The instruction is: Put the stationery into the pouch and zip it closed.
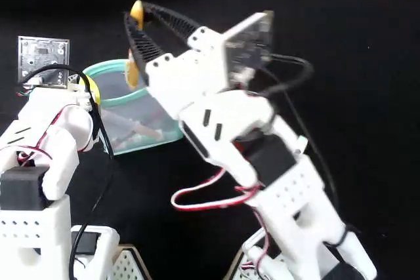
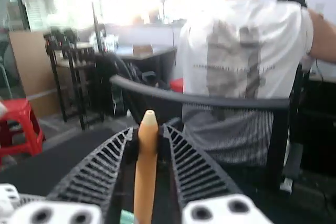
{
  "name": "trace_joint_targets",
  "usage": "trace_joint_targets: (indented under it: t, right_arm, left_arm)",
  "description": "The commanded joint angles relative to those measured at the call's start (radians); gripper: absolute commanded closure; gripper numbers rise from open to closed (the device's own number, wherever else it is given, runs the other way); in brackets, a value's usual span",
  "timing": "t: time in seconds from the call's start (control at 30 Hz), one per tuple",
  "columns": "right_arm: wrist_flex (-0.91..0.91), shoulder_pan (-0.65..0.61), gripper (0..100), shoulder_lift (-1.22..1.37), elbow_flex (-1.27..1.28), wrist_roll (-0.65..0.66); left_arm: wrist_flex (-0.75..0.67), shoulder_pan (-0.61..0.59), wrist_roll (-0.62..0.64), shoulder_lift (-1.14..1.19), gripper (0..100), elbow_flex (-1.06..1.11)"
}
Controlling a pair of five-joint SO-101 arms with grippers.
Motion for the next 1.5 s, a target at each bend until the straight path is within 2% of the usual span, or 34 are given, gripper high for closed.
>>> trace_joint_targets:
  t: [0.0, 0.2, 0.37, 0.43, 0.6, 0.83, 0.93, 1.03, 1.2, 1.33, 1.47]
  right_arm:
    - [-0.078, 0.052, 98.6, 0.021, 0.07, -0.008]
    - [-0.044, 0.097, 98.5, -0.025, 0.239, 0.038]
    - [0.083, 0.02, 98.3, -0.099, 0.298, 0.153]
    - [0.137, -0.015, 96.6, -0.122, 0.291, 0.198]
    - [0.311, -0.068, 78.0, -0.157, 0.217, 0.226]
    - [0.503, -0.028, 79.7, -0.22, 0.073, 0.261]
    - [0.574, 0.064, 79.7, -0.269, 0.024, 0.262]
    - [0.652, 0.213, 79.7, -0.338, 0.025, 0.262]
    - [0.767, 0.499, 79.7, -0.355, 0.216, 0.164]
    - [0.684, 0.66, 79.5, -0.205, 0.412, 0.167]
    - [0.615, 0.73, 79.6, 0.065, 0.44, 0.157]
  left_arm:
    - [0.008, -0.001, -0.012, 0.026, 97, 0.177]
    - [0.008, -0.001, -0.012, 0.026, 97, 0.177]
    - [0.008, -0.001, -0.012, 0.029, 97, 0.177]
    - [0.008, -0.001, -0.012, 0.032, 97, 0.177]
    - [0.008, -0.001, -0.012, 0.035, 97, 0.177]
    - [0.008, -0.001, -0.012, 0.035, 97, 0.177]
    - [0.008, -0.001, -0.014, 0.035, 97, 0.177]
    - [0.008, -0.001, -0.014, 0.035, 97, 0.179]
    - [0.008, -0.001, -0.014, 0.035, 97, 0.179]
    - [0.008, -0.001, -0.015, 0.035, 97, 0.179]
    - [-0.011, -0.001, -0.017, 0.031, 97, 0.196]
